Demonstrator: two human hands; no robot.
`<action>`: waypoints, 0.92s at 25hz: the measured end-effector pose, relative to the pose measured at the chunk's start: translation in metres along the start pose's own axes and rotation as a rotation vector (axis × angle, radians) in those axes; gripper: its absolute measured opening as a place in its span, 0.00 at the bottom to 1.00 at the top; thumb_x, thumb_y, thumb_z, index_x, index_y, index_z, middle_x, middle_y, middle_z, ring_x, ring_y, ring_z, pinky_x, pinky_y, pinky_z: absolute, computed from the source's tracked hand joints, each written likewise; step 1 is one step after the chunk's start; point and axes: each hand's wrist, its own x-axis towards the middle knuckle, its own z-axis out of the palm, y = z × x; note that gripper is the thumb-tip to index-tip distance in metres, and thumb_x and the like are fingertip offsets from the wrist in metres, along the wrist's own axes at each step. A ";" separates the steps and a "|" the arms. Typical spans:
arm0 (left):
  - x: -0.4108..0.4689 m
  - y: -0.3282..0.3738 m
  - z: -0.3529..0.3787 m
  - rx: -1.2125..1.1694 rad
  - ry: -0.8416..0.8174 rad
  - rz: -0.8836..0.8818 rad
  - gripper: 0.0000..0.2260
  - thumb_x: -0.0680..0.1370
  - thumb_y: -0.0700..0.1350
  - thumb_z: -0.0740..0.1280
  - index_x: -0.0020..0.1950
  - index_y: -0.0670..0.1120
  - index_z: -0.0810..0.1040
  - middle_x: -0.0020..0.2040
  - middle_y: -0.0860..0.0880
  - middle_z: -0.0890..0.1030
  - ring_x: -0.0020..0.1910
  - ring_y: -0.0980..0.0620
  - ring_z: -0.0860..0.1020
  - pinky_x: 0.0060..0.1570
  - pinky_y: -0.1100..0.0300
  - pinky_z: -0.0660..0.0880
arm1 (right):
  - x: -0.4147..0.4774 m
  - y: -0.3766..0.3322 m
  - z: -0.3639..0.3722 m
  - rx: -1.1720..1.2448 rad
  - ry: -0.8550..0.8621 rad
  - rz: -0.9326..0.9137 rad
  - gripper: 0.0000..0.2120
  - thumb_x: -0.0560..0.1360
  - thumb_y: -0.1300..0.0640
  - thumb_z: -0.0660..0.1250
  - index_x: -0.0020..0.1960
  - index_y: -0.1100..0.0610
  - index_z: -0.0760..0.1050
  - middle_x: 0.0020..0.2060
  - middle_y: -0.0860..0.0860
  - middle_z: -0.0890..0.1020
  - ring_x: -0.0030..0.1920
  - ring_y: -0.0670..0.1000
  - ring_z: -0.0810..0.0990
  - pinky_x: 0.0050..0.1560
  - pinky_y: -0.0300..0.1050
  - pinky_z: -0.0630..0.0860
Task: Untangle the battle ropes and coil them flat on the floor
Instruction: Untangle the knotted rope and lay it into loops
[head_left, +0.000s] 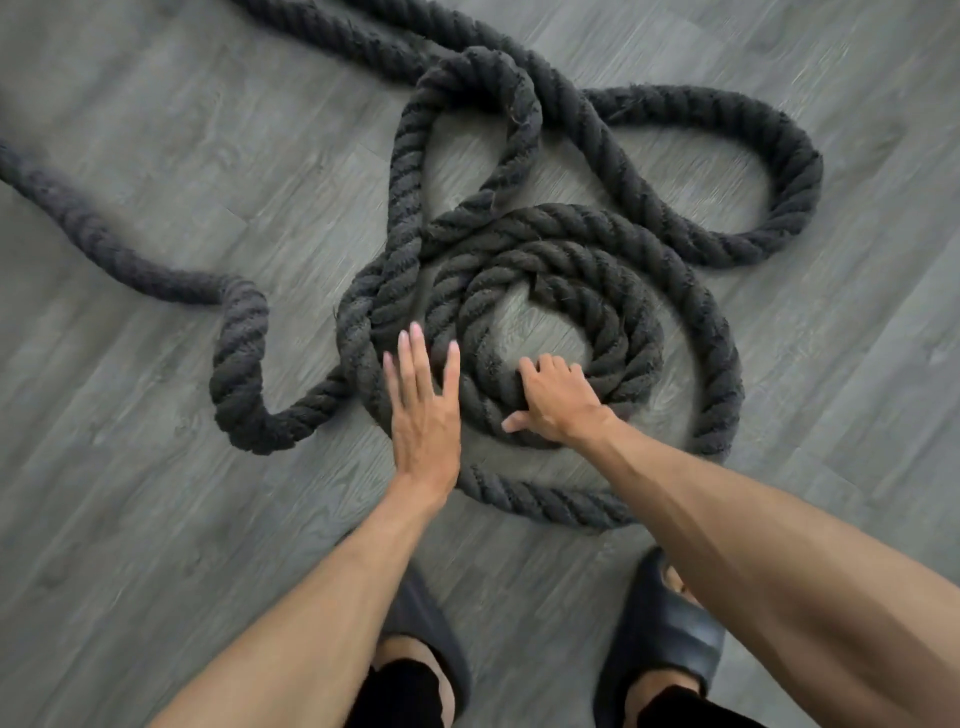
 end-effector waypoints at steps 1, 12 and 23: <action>0.014 0.003 0.001 -0.156 0.006 -0.027 0.37 0.72 0.36 0.64 0.80 0.41 0.54 0.77 0.32 0.53 0.77 0.35 0.53 0.77 0.42 0.51 | 0.000 -0.003 -0.001 0.092 -0.055 0.025 0.35 0.73 0.36 0.70 0.67 0.62 0.68 0.63 0.61 0.74 0.65 0.62 0.72 0.64 0.54 0.69; 0.000 0.109 -0.070 -1.574 -0.620 -0.945 0.31 0.62 0.54 0.81 0.59 0.40 0.78 0.52 0.41 0.84 0.49 0.44 0.84 0.52 0.46 0.81 | -0.149 0.049 -0.016 0.754 -0.274 0.292 0.49 0.66 0.24 0.65 0.74 0.56 0.63 0.70 0.54 0.74 0.69 0.56 0.74 0.69 0.51 0.69; -0.035 0.300 -0.283 -1.108 -0.770 0.048 0.21 0.70 0.37 0.75 0.60 0.48 0.75 0.50 0.51 0.82 0.50 0.52 0.82 0.48 0.61 0.79 | -0.336 0.110 -0.133 1.763 0.663 0.687 0.32 0.75 0.36 0.68 0.68 0.58 0.69 0.60 0.51 0.80 0.60 0.49 0.80 0.65 0.48 0.75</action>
